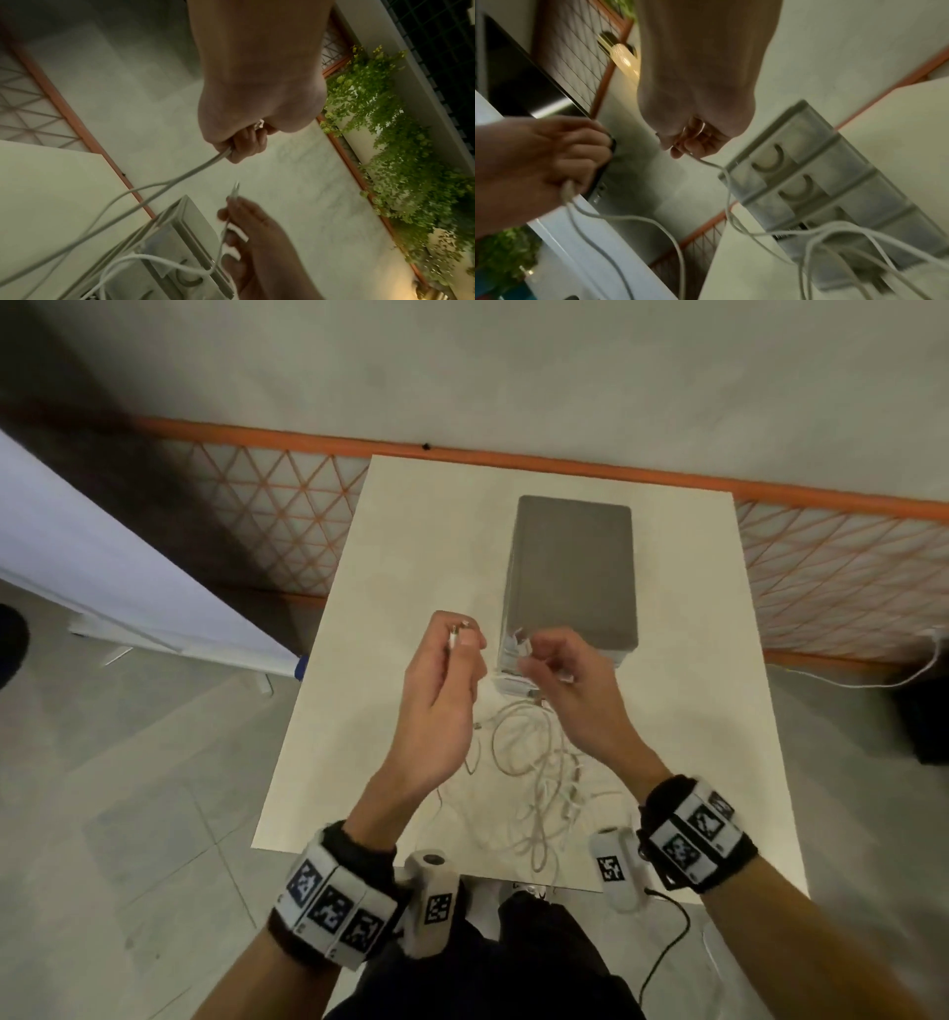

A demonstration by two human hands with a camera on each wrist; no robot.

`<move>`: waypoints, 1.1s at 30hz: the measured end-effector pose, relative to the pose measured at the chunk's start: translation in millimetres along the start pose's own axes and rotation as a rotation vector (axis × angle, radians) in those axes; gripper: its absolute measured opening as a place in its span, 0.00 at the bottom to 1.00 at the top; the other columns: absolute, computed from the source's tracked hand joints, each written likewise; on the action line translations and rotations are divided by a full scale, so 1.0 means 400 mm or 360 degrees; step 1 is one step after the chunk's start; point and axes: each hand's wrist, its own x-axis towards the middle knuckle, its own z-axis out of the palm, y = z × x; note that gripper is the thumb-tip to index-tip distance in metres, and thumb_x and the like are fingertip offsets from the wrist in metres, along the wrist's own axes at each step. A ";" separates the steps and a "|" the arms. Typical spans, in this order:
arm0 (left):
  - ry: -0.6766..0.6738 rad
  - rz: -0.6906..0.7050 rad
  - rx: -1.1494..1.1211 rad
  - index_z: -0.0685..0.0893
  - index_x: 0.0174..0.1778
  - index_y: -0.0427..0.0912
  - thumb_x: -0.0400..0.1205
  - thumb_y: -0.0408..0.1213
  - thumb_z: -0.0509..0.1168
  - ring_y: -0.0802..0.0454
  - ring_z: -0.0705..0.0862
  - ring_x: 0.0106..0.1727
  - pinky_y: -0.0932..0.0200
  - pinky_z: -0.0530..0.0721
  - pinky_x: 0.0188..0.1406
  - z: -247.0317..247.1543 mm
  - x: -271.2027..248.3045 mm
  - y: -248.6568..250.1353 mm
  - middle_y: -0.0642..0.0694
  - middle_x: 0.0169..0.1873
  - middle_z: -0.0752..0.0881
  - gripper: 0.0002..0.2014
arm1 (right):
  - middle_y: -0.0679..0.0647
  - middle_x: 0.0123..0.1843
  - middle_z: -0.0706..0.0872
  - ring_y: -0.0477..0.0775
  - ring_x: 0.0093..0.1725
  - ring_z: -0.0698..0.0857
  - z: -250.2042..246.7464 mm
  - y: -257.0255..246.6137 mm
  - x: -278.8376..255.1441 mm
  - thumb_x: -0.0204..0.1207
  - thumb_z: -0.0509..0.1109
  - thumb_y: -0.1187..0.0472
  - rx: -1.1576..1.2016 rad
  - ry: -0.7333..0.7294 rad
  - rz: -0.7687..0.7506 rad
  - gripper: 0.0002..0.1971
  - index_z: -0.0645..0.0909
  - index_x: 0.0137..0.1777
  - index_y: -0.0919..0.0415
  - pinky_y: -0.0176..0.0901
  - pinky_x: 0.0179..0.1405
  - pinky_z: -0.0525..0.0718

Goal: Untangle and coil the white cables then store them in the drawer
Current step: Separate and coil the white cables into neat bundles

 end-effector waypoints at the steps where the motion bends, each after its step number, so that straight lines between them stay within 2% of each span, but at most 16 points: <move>1: 0.0000 -0.0025 -0.0004 0.72 0.42 0.48 0.89 0.42 0.51 0.58 0.62 0.26 0.64 0.63 0.25 0.018 0.015 -0.004 0.54 0.28 0.67 0.11 | 0.48 0.45 0.88 0.47 0.43 0.86 -0.010 -0.024 -0.005 0.78 0.75 0.60 0.0040 0.0036 -0.0015 0.08 0.84 0.53 0.47 0.43 0.43 0.85; 3: -0.0010 -0.0063 -0.0001 0.70 0.42 0.49 0.88 0.45 0.51 0.58 0.64 0.26 0.60 0.63 0.27 0.049 0.039 -0.012 0.56 0.29 0.69 0.10 | 0.48 0.45 0.90 0.47 0.43 0.87 -0.023 -0.068 -0.014 0.76 0.76 0.62 0.0104 0.0094 -0.0073 0.10 0.87 0.53 0.46 0.43 0.43 0.86; 6: -0.0072 -0.0079 0.0020 0.72 0.46 0.48 0.87 0.51 0.57 0.62 0.70 0.25 0.61 0.68 0.27 0.089 0.055 -0.014 0.60 0.27 0.75 0.11 | 0.48 0.43 0.90 0.38 0.38 0.86 -0.034 -0.106 -0.016 0.77 0.76 0.64 0.0133 0.0134 -0.0176 0.07 0.88 0.54 0.60 0.29 0.39 0.79; 7: -0.0088 -0.0071 0.0019 0.72 0.46 0.48 0.87 0.50 0.59 0.63 0.72 0.25 0.63 0.69 0.27 0.102 0.056 -0.014 0.61 0.26 0.76 0.10 | 0.46 0.41 0.89 0.37 0.36 0.84 -0.037 -0.114 -0.015 0.77 0.75 0.64 0.0117 0.0138 -0.0209 0.06 0.87 0.53 0.62 0.29 0.37 0.77; 9: -0.0078 -0.0062 0.0010 0.72 0.44 0.50 0.89 0.45 0.60 0.63 0.71 0.26 0.62 0.70 0.28 0.120 0.057 -0.015 0.61 0.26 0.75 0.09 | 0.45 0.36 0.86 0.41 0.33 0.82 -0.039 -0.121 -0.015 0.78 0.74 0.67 0.0158 0.0147 -0.0238 0.04 0.82 0.49 0.62 0.34 0.34 0.76; 11: -0.0052 -0.0068 0.0005 0.72 0.43 0.50 0.89 0.44 0.59 0.60 0.70 0.27 0.57 0.70 0.28 0.129 0.059 -0.018 0.59 0.28 0.73 0.09 | 0.46 0.34 0.84 0.48 0.32 0.82 -0.037 -0.126 -0.017 0.79 0.73 0.69 0.0271 0.0164 -0.0200 0.09 0.74 0.47 0.59 0.41 0.33 0.81; 14: -0.0014 -0.0049 -0.0001 0.71 0.43 0.48 0.88 0.44 0.54 0.55 0.72 0.31 0.50 0.74 0.31 0.133 0.056 -0.013 0.56 0.32 0.74 0.09 | 0.47 0.36 0.85 0.52 0.31 0.82 -0.029 -0.127 -0.027 0.81 0.72 0.64 0.0306 0.0081 -0.0121 0.09 0.72 0.49 0.61 0.49 0.33 0.82; 16: 0.0115 0.0001 0.0010 0.70 0.44 0.48 0.90 0.43 0.51 0.55 0.72 0.32 0.54 0.73 0.35 0.122 0.056 -0.002 0.49 0.37 0.77 0.09 | 0.47 0.34 0.84 0.49 0.32 0.82 -0.027 -0.113 -0.038 0.82 0.71 0.62 0.0195 -0.0017 -0.0136 0.08 0.74 0.51 0.61 0.46 0.36 0.80; 18: 0.0253 0.0060 -0.0028 0.68 0.43 0.50 0.91 0.42 0.49 0.57 0.71 0.31 0.59 0.69 0.34 0.102 0.059 0.015 0.46 0.36 0.78 0.10 | 0.46 0.33 0.83 0.46 0.33 0.82 -0.026 -0.088 -0.054 0.83 0.69 0.61 -0.0022 -0.0169 -0.0208 0.03 0.78 0.49 0.59 0.43 0.40 0.80; 21: 0.0429 0.0203 -0.0077 0.65 0.42 0.51 0.91 0.42 0.46 0.56 0.67 0.28 0.60 0.65 0.32 0.061 0.062 0.054 0.49 0.29 0.70 0.11 | 0.39 0.36 0.84 0.44 0.44 0.81 -0.033 -0.012 -0.075 0.85 0.67 0.57 -0.0476 -0.0332 -0.0285 0.10 0.79 0.41 0.43 0.50 0.56 0.75; 23: 0.0493 0.0260 -0.0157 0.64 0.42 0.49 0.91 0.40 0.46 0.53 0.64 0.28 0.61 0.67 0.30 0.036 0.062 0.078 0.52 0.26 0.66 0.11 | 0.35 0.39 0.84 0.43 0.53 0.78 -0.052 0.045 -0.084 0.86 0.65 0.55 -0.0667 -0.0392 -0.0146 0.12 0.77 0.39 0.41 0.51 0.64 0.67; 25: 0.0470 0.0273 -0.0206 0.63 0.42 0.48 0.92 0.38 0.45 0.50 0.63 0.27 0.65 0.68 0.25 0.017 0.058 0.093 0.53 0.25 0.63 0.12 | 0.36 0.41 0.85 0.46 0.54 0.76 -0.079 0.084 -0.093 0.87 0.62 0.54 -0.0762 -0.0456 -0.0049 0.13 0.79 0.40 0.44 0.49 0.59 0.67; 27: 0.0386 0.0267 -0.0115 0.64 0.42 0.47 0.93 0.36 0.45 0.51 0.63 0.24 0.66 0.66 0.21 0.006 0.050 0.091 0.55 0.24 0.65 0.13 | 0.41 0.39 0.86 0.48 0.45 0.79 -0.100 0.092 -0.095 0.88 0.61 0.57 -0.0753 -0.0485 -0.0059 0.13 0.82 0.42 0.49 0.48 0.50 0.75; 29: 0.0278 0.0278 0.0080 0.66 0.43 0.47 0.93 0.35 0.47 0.54 0.65 0.24 0.65 0.66 0.20 0.002 0.039 0.075 0.55 0.25 0.68 0.12 | 0.43 0.34 0.85 0.43 0.36 0.80 -0.116 0.066 -0.088 0.87 0.62 0.59 -0.0674 -0.0435 -0.0041 0.13 0.85 0.44 0.58 0.46 0.40 0.80; 31: 0.0098 0.0313 0.0329 0.71 0.45 0.45 0.91 0.37 0.51 0.55 0.66 0.25 0.60 0.67 0.22 -0.002 0.027 0.056 0.53 0.26 0.70 0.10 | 0.40 0.29 0.81 0.40 0.30 0.78 -0.127 0.023 -0.077 0.87 0.63 0.57 -0.0643 -0.0358 -0.0069 0.15 0.84 0.42 0.62 0.38 0.33 0.75; 33: -0.0141 0.0278 0.0545 0.77 0.49 0.46 0.89 0.42 0.58 0.57 0.67 0.24 0.57 0.67 0.23 -0.001 0.017 0.040 0.53 0.25 0.72 0.06 | 0.33 0.29 0.80 0.38 0.29 0.78 -0.131 -0.032 -0.069 0.87 0.63 0.58 -0.0654 -0.0343 -0.0155 0.15 0.81 0.37 0.58 0.30 0.31 0.69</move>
